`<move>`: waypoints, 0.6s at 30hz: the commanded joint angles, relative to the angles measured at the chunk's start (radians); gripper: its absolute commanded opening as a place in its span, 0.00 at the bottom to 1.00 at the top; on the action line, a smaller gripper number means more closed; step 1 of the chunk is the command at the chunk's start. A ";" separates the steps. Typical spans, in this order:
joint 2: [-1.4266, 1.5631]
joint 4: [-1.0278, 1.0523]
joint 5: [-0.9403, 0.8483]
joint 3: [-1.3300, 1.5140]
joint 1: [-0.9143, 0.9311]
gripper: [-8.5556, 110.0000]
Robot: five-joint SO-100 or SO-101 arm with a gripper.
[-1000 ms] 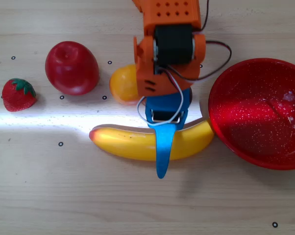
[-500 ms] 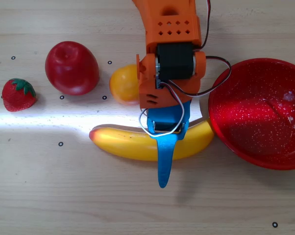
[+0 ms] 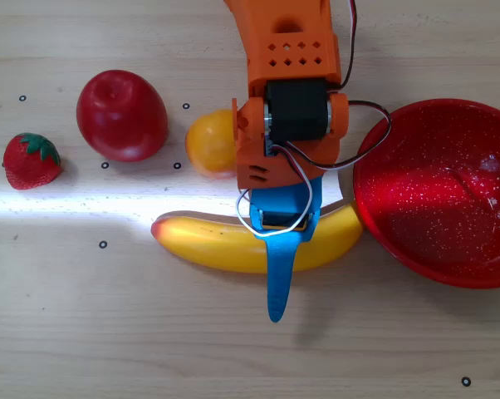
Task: Put the banana in the red bowl.
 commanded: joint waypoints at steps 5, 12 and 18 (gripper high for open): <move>0.015 -0.041 0.029 -0.051 -0.006 0.54; 0.009 -0.040 0.035 -0.046 -0.015 0.51; 0.005 -0.051 0.049 -0.034 -0.020 0.47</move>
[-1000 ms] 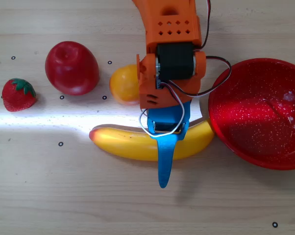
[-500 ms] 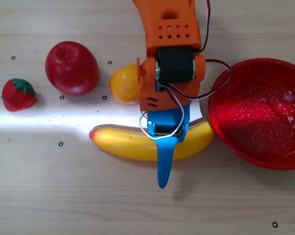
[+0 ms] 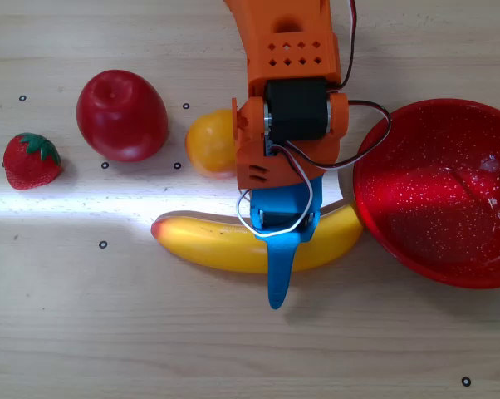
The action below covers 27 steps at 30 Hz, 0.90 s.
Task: Put the banana in the red bowl.
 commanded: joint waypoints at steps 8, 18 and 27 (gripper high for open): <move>0.015 -0.061 0.046 -0.009 -0.029 0.40; 0.015 -0.071 0.067 -0.003 -0.031 0.27; 0.017 -0.069 0.080 0.005 -0.028 0.22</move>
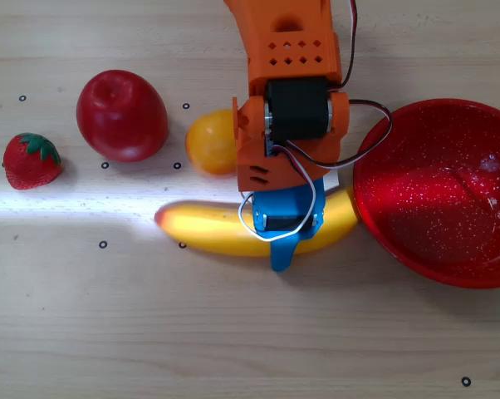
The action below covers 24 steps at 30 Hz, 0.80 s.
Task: Put the banana in the red bowl.
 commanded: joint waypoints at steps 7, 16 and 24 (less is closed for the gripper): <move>0.018 -0.035 0.052 0.005 -0.023 0.13; 0.034 -0.021 0.052 -0.054 -0.029 0.07; 0.040 0.106 0.106 -0.238 -0.038 0.07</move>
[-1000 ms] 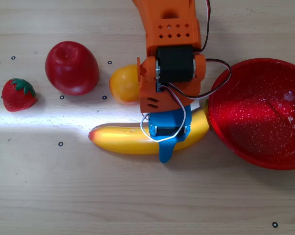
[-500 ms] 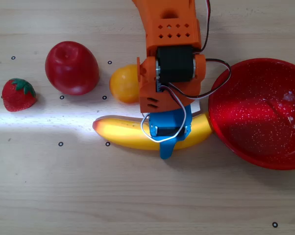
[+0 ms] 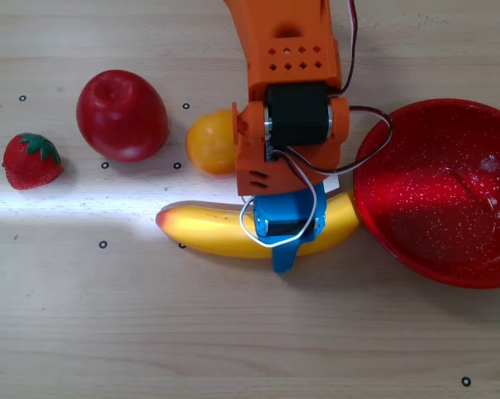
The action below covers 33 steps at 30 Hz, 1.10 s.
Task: Put the banana in the red bowl.
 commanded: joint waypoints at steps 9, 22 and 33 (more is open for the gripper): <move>0.078 0.094 0.087 -0.202 -0.098 0.07; 0.147 0.091 0.095 -0.265 -0.160 0.07; 0.337 0.072 0.026 -0.255 -0.123 0.07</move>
